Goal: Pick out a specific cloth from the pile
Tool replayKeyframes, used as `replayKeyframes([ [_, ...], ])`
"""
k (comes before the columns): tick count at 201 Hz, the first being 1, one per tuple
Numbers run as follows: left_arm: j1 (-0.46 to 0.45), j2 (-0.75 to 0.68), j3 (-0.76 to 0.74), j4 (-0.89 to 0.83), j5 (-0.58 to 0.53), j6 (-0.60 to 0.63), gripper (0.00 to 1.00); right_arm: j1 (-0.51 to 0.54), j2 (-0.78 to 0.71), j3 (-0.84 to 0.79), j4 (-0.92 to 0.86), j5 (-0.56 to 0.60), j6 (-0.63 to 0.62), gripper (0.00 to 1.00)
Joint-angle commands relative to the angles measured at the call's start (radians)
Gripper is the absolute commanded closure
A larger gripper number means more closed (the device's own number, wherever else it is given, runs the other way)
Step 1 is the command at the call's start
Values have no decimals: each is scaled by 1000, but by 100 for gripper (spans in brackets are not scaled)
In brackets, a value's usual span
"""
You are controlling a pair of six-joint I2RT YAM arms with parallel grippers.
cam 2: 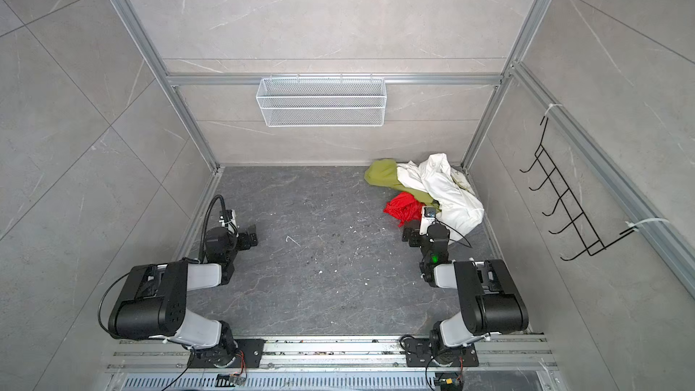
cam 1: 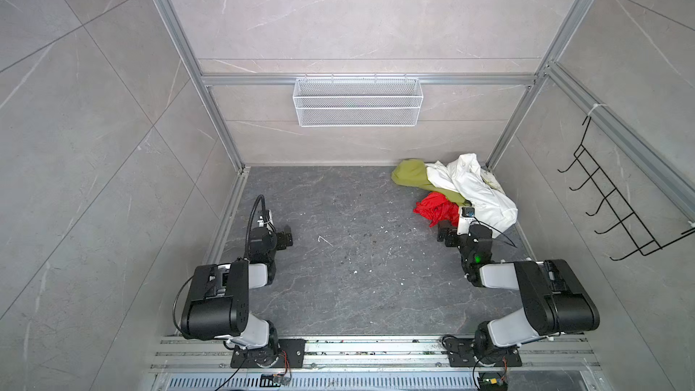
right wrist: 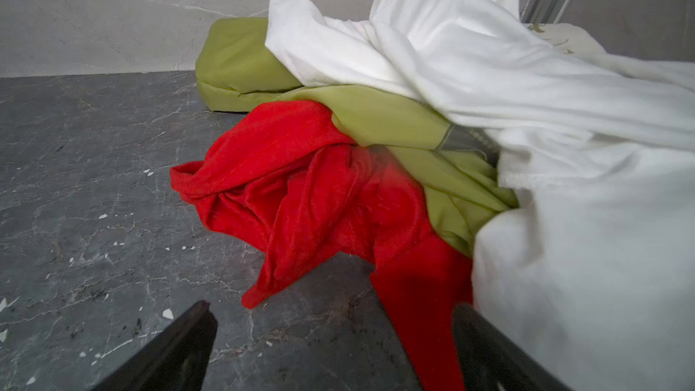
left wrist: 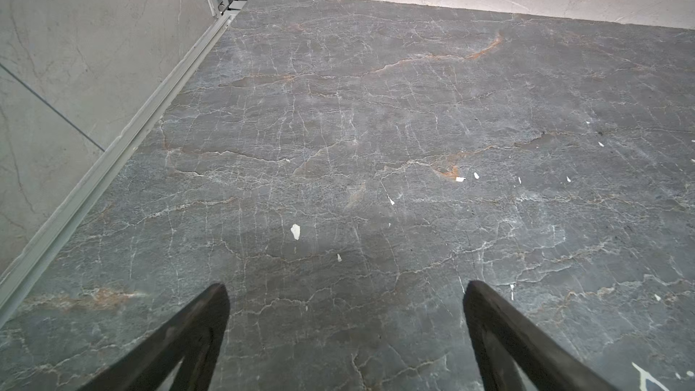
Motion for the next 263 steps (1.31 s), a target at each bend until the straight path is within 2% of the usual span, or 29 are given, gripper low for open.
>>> replayKeyframes([
  [1,2,-3,4,44,13,-2,0,-3,-1,17,-14,-11,-2,0],
  [23,1,-3,4,44,13,-1,0,-10,2,5,15,-58,-4,0],
  [87,2,-3,4,43,13,-1,0,-11,-1,2,16,-59,-5,0],
  [211,-9,-6,-1,52,-1,3,0,-12,-4,-2,20,-56,-5,0],
  [263,-9,-7,-3,54,-2,4,0,-9,-11,0,9,-9,1,0],
])
